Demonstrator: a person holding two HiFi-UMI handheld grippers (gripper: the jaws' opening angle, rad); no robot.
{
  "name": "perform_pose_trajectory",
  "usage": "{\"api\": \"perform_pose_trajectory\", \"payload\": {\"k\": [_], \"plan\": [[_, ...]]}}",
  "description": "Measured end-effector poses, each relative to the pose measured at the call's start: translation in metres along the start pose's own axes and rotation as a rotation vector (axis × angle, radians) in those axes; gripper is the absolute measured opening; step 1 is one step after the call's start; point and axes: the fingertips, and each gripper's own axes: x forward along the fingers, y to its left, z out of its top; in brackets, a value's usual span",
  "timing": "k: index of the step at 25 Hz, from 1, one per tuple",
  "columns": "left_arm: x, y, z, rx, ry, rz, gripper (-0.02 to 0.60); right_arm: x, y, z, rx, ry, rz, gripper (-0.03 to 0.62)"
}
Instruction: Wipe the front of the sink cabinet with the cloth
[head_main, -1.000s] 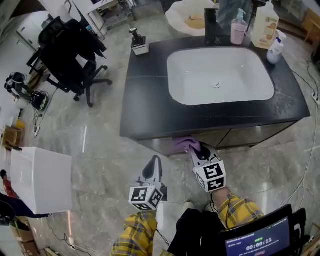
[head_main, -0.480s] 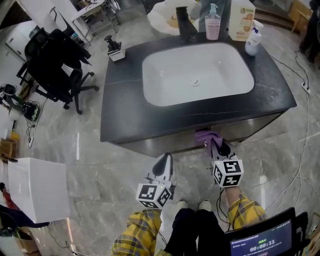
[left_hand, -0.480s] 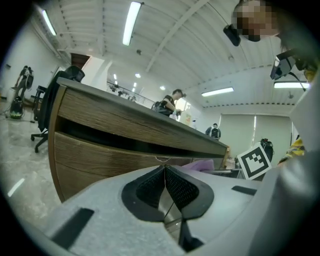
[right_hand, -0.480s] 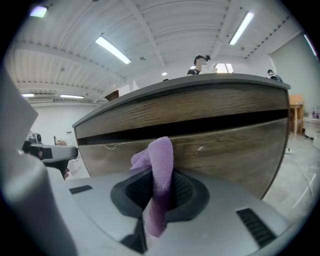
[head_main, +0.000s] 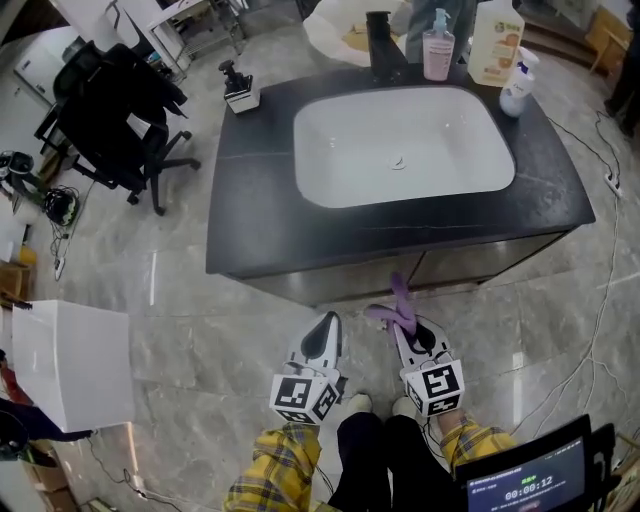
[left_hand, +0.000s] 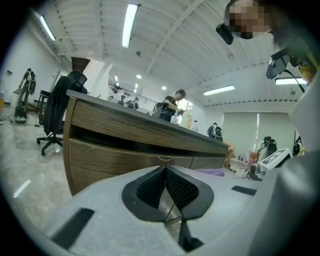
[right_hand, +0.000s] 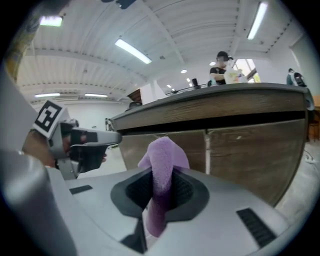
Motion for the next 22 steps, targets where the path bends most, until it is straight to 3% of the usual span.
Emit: {"api": "perform_pose_trajectory", "payload": {"k": [6, 13, 17, 22], "plan": [[-0.051, 0.067, -0.014, -0.062, 0.004, 0.138, 0.006, 0.038, 0.119, -0.027, -0.089, 0.080, 0.276, 0.040], [-0.087, 0.149, -0.046, -0.053, -0.015, 0.283, 0.006, 0.119, 0.185, -0.051, -0.143, 0.085, 0.394, 0.040], [-0.085, 0.181, -0.059, -0.041, -0.028, 0.303, 0.006, 0.164, 0.196, -0.058, -0.151, 0.052, 0.396, 0.040], [-0.067, 0.202, -0.070, -0.021, -0.046, 0.322, 0.006, 0.202, 0.184, -0.065, -0.079, 0.020, 0.302, 0.040]]}}
